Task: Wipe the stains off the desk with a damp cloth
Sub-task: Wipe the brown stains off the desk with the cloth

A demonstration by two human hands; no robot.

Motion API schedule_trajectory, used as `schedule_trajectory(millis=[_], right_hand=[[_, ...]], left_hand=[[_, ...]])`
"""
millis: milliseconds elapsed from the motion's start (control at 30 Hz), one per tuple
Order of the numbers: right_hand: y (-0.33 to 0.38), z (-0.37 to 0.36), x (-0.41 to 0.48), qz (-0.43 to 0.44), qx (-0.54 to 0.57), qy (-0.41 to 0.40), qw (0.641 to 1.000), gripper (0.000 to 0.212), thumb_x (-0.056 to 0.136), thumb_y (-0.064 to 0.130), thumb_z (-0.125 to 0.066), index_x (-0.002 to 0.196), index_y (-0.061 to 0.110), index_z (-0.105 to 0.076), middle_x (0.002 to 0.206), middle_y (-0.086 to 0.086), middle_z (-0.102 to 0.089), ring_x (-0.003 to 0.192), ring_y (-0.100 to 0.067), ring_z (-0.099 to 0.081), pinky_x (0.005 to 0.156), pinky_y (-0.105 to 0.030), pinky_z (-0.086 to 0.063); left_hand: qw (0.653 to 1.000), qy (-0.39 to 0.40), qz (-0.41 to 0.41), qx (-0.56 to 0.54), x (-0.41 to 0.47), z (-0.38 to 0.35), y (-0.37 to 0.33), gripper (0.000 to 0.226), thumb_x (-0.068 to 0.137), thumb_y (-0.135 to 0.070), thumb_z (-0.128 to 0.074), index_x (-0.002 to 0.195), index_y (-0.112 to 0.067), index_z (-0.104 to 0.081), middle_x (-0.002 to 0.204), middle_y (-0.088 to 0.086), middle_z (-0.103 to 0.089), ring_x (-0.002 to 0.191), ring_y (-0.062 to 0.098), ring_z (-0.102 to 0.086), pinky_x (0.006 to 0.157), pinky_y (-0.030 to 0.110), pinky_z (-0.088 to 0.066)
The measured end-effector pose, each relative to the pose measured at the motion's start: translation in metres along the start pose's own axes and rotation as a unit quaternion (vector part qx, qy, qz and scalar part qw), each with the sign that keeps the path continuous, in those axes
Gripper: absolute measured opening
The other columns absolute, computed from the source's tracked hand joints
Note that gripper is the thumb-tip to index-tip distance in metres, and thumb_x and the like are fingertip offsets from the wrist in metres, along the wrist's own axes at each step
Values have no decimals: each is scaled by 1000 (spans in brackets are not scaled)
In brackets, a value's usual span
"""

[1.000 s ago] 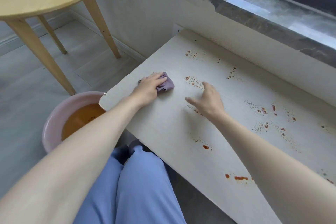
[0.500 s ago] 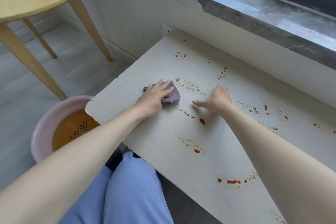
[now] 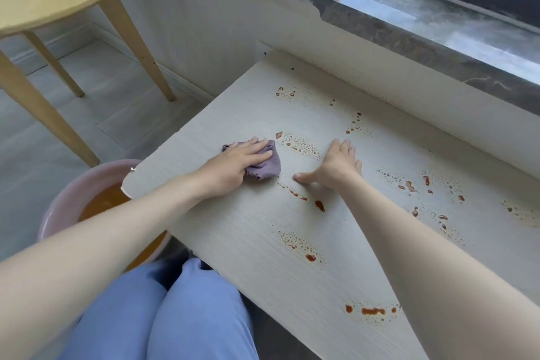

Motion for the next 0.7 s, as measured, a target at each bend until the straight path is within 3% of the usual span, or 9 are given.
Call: schedule_trajectory(millis=[100,233,433,600,700], right_hand=[[4,4,2,-9,-25,7,1000,132,59,63,-78,150,5,-2,159,-13,3,147,-27,0,118,-41,-9],[8,8,1,-21,-37,30,999,131,59,62,-78,150,4,-4,159,-14,3,147,-28,0,118,-40,-11],[13,11,1,-27,-69,35,997,130,61,63,-77,150,1,-4,158,-18,0,146,-30,-5,118,-39,-17],[15,12,0,-37,-78,33,996,130,59,64,-77,149,2,-7,157,-18,-4,145,-30,-10,117,-39,-20],[15,13,2,-39,-80,36,995,129,60,63,-78,149,2,-7,158,-19,-3,145,-30,-11,116,-39,-20]], left_hand=[[999,-25,9,-23,5,9,17,67,85,18,-32,142,-15,-39,155,0,-21,145,15,-12,116,32,-6],[979,-145,144,4,20,0,-4,70,84,15,-33,146,-17,-33,157,-2,-15,147,18,-6,116,34,0],[999,-21,46,9,21,9,6,76,82,18,-29,147,-21,-28,158,-4,-10,146,14,-4,117,32,-1],[979,-116,167,7,45,13,-6,74,81,15,-31,146,-20,-32,158,-3,-12,146,14,-4,117,35,1],[994,-63,91,6,42,0,-14,75,81,16,-31,147,-21,-30,158,-4,-10,146,14,-3,116,32,1]])
Point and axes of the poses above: each hand's wrist, its own x-axis towards the middle knuckle, its own z-axis out of the back of the hand, y = z × x, the point moved 3 cm from there along x, towards the middle knuckle
